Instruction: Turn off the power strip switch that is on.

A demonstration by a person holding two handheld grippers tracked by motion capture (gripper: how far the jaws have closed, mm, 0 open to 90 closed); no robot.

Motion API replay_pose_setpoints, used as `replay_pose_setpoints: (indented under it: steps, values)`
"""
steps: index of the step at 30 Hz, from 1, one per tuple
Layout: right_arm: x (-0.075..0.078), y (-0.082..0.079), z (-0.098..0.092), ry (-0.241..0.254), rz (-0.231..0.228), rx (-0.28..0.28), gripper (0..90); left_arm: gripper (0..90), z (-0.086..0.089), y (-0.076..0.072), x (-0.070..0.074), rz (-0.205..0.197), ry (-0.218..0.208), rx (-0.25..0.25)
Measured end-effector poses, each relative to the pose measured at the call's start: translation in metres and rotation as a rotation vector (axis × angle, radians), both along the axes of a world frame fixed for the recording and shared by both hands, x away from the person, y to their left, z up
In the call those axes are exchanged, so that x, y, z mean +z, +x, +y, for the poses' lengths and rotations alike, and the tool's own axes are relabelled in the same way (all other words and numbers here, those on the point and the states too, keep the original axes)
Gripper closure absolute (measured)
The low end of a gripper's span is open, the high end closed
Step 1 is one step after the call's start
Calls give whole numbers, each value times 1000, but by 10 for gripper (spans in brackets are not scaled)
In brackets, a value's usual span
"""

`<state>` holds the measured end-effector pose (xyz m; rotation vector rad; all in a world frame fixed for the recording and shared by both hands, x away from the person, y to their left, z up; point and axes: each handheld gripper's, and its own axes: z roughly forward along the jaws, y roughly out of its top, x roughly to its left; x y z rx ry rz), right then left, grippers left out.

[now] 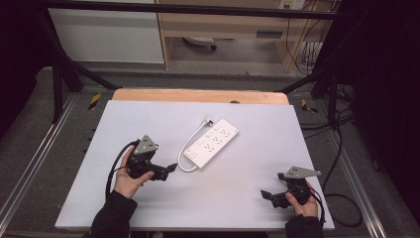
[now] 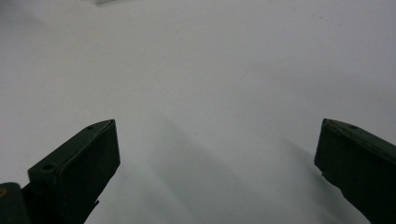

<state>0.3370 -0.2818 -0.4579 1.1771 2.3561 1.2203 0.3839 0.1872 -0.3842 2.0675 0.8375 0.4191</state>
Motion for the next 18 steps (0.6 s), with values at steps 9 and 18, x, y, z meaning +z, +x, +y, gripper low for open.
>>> replay_pose_setpoints:
  steps: [9, 18]
  values:
    - [0, 0, 0, 0, -1, 0, 7, 33, -8, 5, 3, -1, 1, -3]
    - [0, 0, 0, -1, 0, 0, 7, 35, -15, 10, 6, -4, 4, -4]
